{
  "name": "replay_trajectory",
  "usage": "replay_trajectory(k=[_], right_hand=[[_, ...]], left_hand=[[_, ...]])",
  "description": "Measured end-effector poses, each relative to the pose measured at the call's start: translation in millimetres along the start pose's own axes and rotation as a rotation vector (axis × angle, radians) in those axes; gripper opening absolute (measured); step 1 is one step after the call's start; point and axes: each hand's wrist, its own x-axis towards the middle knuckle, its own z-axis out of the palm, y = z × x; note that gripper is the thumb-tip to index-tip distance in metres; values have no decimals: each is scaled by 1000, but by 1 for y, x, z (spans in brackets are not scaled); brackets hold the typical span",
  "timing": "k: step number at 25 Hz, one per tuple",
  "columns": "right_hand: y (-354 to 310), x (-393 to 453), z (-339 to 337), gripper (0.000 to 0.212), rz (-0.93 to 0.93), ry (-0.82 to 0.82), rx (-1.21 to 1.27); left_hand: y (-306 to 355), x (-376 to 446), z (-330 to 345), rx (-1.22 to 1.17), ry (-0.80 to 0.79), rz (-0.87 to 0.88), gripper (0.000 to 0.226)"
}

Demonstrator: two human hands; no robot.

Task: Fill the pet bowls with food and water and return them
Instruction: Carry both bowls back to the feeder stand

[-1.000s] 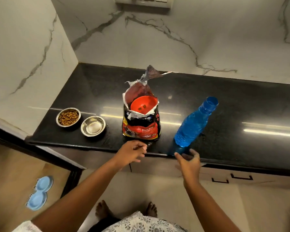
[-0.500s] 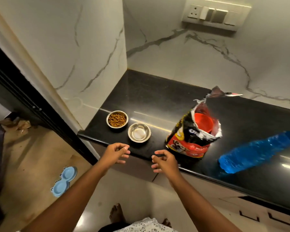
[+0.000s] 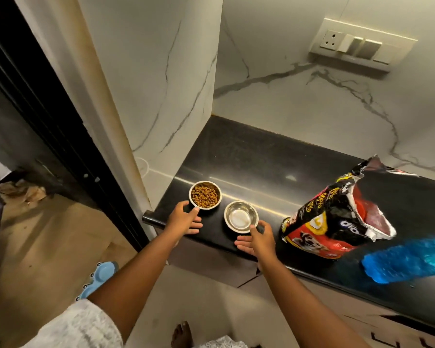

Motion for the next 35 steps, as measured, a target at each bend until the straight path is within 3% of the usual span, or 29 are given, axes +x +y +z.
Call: replay_trajectory(k=[9, 17, 23, 35], right_hand=[[-9, -2, 6, 45, 36, -35, 103], [-16, 13, -10, 42, -6, -163, -68], [-26, 19, -18, 40, -22, -329, -169], [-5, -11, 47, 35, -49, -772, -345]], left_hand=[[5, 27, 9, -57, 86, 60, 52], [2, 24, 27, -129, 166, 32, 39], [-17, -15, 17, -261, 243, 25, 38], [-106, -142, -58, -608, 638, 82, 35]])
